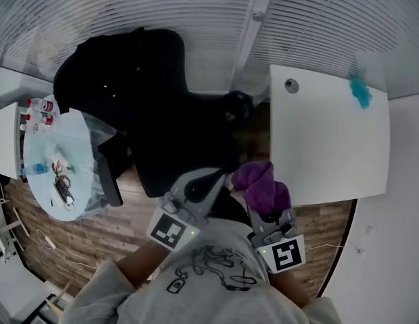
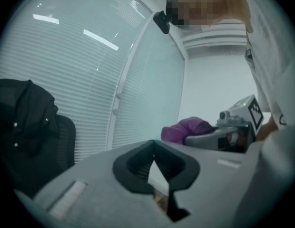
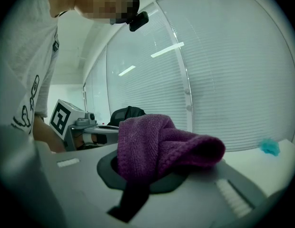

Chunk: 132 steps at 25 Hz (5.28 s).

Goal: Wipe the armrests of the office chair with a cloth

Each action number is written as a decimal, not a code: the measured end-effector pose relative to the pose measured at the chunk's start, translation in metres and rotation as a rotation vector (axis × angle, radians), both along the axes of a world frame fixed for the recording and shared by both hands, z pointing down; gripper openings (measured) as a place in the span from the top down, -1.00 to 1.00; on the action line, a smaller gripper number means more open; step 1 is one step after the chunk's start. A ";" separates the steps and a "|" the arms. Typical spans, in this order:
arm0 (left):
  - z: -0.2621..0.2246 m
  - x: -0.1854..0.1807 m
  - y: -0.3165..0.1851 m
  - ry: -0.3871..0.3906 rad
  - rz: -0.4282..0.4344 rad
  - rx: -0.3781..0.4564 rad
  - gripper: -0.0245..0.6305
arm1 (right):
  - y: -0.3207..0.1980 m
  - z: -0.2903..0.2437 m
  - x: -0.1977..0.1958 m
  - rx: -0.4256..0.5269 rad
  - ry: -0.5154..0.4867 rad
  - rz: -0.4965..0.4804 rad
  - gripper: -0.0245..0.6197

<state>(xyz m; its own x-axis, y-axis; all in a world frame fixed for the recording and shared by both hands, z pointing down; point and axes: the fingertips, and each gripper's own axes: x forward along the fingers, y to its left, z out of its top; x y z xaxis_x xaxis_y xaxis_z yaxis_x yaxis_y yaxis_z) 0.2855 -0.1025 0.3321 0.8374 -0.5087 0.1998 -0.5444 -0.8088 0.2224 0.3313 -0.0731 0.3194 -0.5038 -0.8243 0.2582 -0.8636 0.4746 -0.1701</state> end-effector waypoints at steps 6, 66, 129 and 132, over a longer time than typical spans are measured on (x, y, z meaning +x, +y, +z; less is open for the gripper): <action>0.051 -0.012 0.004 -0.032 0.005 -0.046 0.92 | 0.011 0.050 -0.010 -0.070 0.027 -0.026 0.80; 0.254 -0.044 -0.031 -0.155 0.008 -0.135 0.92 | -0.058 0.356 -0.061 -0.445 0.393 -0.292 0.80; 0.251 -0.051 -0.014 -0.178 -0.009 -0.145 0.92 | 0.020 0.351 -0.041 -0.569 0.338 -0.282 0.80; 0.253 -0.053 -0.014 -0.180 -0.009 -0.147 0.92 | 0.011 0.352 -0.042 -0.580 0.330 -0.273 0.79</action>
